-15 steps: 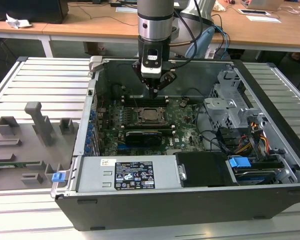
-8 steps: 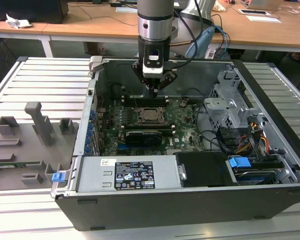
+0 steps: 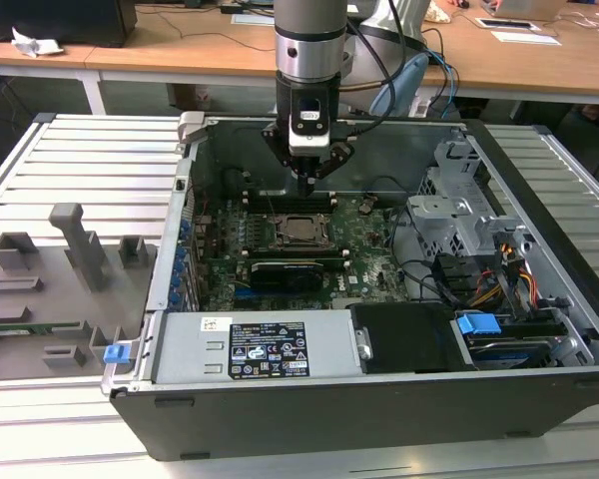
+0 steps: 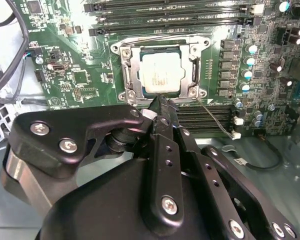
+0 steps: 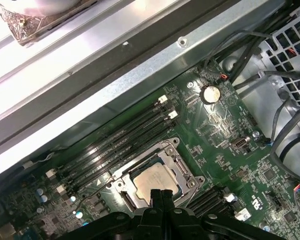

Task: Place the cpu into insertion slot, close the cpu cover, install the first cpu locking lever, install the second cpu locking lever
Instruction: 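Install the first cpu locking lever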

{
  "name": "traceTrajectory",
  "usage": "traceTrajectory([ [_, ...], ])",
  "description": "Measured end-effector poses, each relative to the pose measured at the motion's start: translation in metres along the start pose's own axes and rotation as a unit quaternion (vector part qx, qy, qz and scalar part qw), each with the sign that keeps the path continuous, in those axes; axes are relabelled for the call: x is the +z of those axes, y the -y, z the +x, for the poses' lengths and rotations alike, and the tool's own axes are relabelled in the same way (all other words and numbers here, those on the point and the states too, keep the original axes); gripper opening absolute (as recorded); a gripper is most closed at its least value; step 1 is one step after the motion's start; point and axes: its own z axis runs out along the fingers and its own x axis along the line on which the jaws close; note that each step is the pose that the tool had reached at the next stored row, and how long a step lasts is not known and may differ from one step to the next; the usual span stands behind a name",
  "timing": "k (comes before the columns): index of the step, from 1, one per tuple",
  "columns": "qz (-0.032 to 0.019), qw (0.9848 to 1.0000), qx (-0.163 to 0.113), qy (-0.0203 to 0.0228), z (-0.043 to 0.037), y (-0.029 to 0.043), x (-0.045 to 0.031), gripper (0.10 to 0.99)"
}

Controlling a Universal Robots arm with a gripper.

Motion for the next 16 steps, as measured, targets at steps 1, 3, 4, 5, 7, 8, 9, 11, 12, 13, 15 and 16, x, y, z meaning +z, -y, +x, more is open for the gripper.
traceTrajectory([
  [1,-0.0001,1.0,-0.002,0.0,0.0,0.0,0.0,0.106],
  [3,-0.0004,1.0,-0.007,-0.0002,0.0,0.0,0.0,0.106],
  [4,-0.0005,1.0,-0.01,-0.0003,0.0,0.0,0.0,0.106],
  [5,-0.0006,0.9999,-0.011,-0.0003,0.0,0.0,0.0,0.106],
  [7,-0.0009,0.9998,-0.018,-0.0005,0.0,0.0,0.0,0.106],
  [8,-0.001,0.9998,-0.02,-0.0006,0.0,0.0,0.0,0.106],
  [9,-0.0011,0.9998,-0.022,-0.0007,0.0,0.0,0.0,0.106],
  [11,-0.0014,0.9997,-0.025,-0.0008,0.0,0.0,0.0,0.106],
  [12,-0.0015,0.9996,-0.028,-0.0009,0.0,0.0,0.0,0.106],
  [13,-0.0016,0.9996,-0.03,-0.0009,0.0,0.0,0.0,0.106],
  [15,-0.0019,0.9994,-0.035,-0.001,0.0,0.0,0.0,0.106],
  [16,-0.0019,0.9993,-0.037,-0.0011,0.0,0.0,0.0,0.106],
])
